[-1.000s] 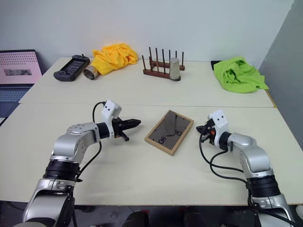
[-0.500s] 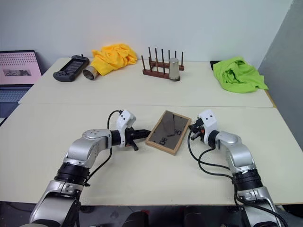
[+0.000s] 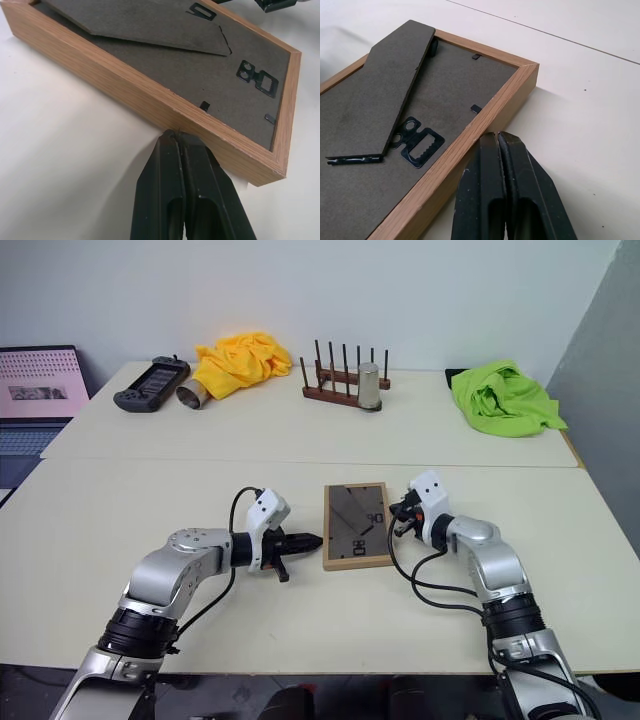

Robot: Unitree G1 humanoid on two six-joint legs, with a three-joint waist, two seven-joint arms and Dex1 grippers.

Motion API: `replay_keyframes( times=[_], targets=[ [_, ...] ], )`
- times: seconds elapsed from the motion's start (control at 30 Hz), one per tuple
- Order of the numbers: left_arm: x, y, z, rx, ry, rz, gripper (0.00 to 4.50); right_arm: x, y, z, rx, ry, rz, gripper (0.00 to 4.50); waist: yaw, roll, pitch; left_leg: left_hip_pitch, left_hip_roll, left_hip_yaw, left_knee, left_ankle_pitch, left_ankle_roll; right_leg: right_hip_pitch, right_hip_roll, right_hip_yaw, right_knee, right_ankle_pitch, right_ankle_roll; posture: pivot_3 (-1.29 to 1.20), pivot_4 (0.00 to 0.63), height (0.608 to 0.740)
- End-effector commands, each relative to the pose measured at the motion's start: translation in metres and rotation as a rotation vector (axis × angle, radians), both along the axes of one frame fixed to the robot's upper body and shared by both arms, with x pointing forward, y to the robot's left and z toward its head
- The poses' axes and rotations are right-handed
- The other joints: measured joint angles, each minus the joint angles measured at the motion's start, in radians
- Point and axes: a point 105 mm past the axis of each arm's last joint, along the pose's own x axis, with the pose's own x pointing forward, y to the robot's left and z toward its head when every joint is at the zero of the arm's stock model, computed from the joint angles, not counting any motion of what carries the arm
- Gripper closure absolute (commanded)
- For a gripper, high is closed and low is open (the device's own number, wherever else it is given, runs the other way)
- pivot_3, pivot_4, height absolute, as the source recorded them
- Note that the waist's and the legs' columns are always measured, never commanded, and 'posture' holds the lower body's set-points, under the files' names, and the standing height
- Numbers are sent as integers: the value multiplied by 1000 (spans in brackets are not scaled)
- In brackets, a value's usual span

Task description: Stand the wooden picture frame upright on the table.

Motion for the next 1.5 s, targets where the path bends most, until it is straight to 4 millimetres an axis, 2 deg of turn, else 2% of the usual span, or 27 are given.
replay_keyframes(
  times=[0.03,0.07,0.17,0.3,0.43,0.5,0.67,0.77,0.87,1.03,1.13,1.3,1.5],
  targets=[
    [6,17,5,10,4,90,4433,-11,-4,5,-29,-28,65,4430,0,0,0,0,0,0,0,0,0,0,0,0,0,0,0,0,150,740],
    [3,17,5,2,11,83,4433,-12,-5,4,-32,-21,73,4430,-1,0,0,0,0,0,0,0,0,0,0,0,0,0,0,0,150,740],
    [-15,17,10,-112,136,33,3918,-14,-10,-2,-81,-28,90,4500,-4,0,0,0,0,0,0,0,0,0,0,0,0,0,0,0,150,740],
    [-26,21,19,-235,279,32,3109,-11,-16,-2,-97,-33,77,4500,-7,0,0,0,0,-1,0,0,0,0,0,-1,0,0,0,0,150,740],
    [-34,29,14,-255,376,24,2205,-11,-15,-2,-101,-38,85,4500,-7,0,0,0,0,-1,0,0,0,0,0,-1,0,0,0,0,150,740],
    [-35,31,12,-262,402,31,1783,-12,-15,-2,-103,-40,87,4500,-8,0,0,1,0,-1,0,0,0,0,0,-1,0,0,0,0,150,740],
    [-23,29,27,-396,494,66,716,-11,-10,-1,-92,-44,86,4500,-5,0,0,0,0,-1,0,0,0,0,0,-1,0,0,0,0,150,740],
    [-22,28,19,-348,525,76,65,-14,-6,-4,-99,-46,101,4500,-7,0,0,0,0,-1,0,0,0,0,0,-1,0,0,0,0,150,740],
    [-18,25,17,-404,604,103,13,-13,0,-3,-89,-54,100,4500,-6,0,0,1,0,-1,0,0,0,0,0,-1,0,0,0,0,150,740],
    [-21,16,1,-383,736,122,13,-16,13,-2,-78,-65,125,4500,-6,0,0,1,0,-1,0,0,0,0,0,-1,1,0,0,0,150,740],
    [-18,9,-4,-369,742,129,13,-20,25,-1,-57,-66,149,4500,-5,1,-1,1,0,-1,0,0,0,0,0,-1,1,0,0,0,150,740],
    [-16,-2,-1,-381,730,92,13,-24,40,4,-29,-72,169,4500,-1,1,-1,1,0,-1,0,0,0,1,0,-1,1,0,0,0,150,740],
    [-16,-6,8,-421,682,43,13,-27,44,3,-13,-65,164,4500,7,1,-1,1,-1,-1,0,0,0,1,-1,-1,0,0,0,0,150,740]
  ],
)
